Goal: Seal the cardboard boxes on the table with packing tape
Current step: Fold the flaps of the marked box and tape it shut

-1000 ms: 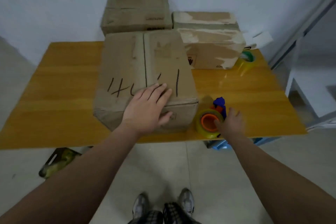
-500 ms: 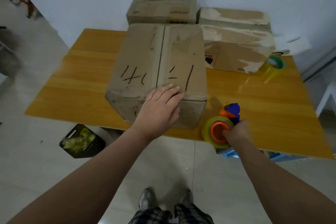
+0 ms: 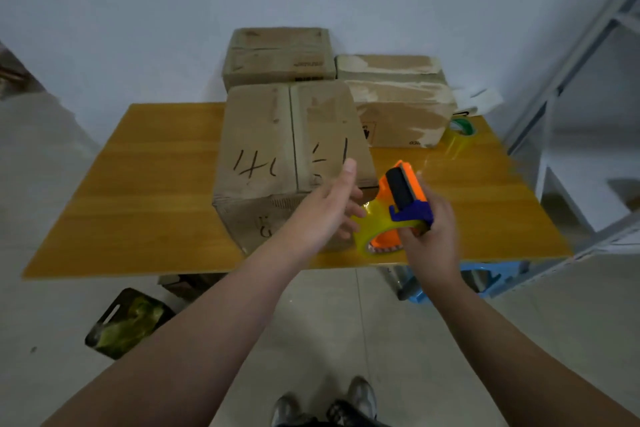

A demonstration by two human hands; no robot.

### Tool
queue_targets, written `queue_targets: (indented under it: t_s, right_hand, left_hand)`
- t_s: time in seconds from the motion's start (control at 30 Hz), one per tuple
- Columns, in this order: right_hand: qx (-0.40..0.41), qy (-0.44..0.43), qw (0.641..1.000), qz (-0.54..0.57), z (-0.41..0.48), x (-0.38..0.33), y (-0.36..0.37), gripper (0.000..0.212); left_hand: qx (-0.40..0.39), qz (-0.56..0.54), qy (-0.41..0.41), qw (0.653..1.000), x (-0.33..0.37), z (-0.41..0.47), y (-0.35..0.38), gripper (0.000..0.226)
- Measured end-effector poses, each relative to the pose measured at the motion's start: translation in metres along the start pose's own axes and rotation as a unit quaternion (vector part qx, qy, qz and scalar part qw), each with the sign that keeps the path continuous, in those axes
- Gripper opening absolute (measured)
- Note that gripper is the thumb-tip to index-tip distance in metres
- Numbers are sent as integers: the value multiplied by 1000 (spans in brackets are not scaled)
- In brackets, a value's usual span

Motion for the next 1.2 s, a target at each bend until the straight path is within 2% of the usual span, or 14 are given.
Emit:
queue_targets:
  t_s: [0.07, 0.13, 0.3, 0.43, 0.53, 0.63, 0.7, 0.77, 0.83, 0.93, 1.03, 1.13, 1.2]
  right_hand:
    - [4, -30, 999, -29, -6, -18, 0, 74]
    - [-4, -44, 998, -55, -13, -34, 4, 76]
    - [-59, -66, 994, -65, -31, -61, 23, 79]
    - [-92, -78, 987, -107, -42, -78, 44, 82]
    - [-129, -55, 990, 5, -47, -92, 58, 73]
    - [-211, -66, 970, 100, -46, -112, 62, 99]
    - [-237, -150, 960, 18, -41, -128, 57, 104]
    - [-212, -261, 936, -101, -32, -145, 46, 98]
    - [-202, -327, 907, -173, -21, -154, 36, 94]
    - [-220, -338, 868, -290, -6, -144, 20, 92]
    - [-233, -340, 807, -422, 4, -133, 14, 86]
    - [-209, -383, 758, -485, 13, -147, 26, 73]
    - [-200, -405, 738, -501, 18, -163, 37, 68]
  left_hand:
    - [-20, -22, -30, 999, 5, -9, -6, 85]
    - [-18, -32, -26, 999, 8, -18, -15, 83]
    - [7, 22, 30, 999, 11, -31, -52, 29]
    - [29, 90, 43, 995, 7, -34, -84, 22]
    - [49, 150, 65, 985, 9, -35, -104, 26]
    - [47, 214, 84, 972, 15, -35, -123, 28]
    - [49, 234, 89, 967, 16, -36, -140, 27]
    - [48, 232, 97, 967, 11, -39, -154, 25]
    - [55, 201, 101, 973, 2, -43, -166, 24]
    - [115, 184, 98, 971, -11, -49, -197, 22]
    - [144, 167, 65, 973, -32, -53, -226, 25]
    - [162, 159, 11, 974, -55, -46, -227, 31]
    - [203, 168, 7, 965, -65, -39, -226, 41]
Point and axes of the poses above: each hand's wrist, its own z-axis towards the middle knuckle, its own y-axis out of the palm, x = y × z, the point moved 2 cm from there along z, towards the middle knuckle, and after that the axes turned 10 degrees about -z, right-handed, at the moved point
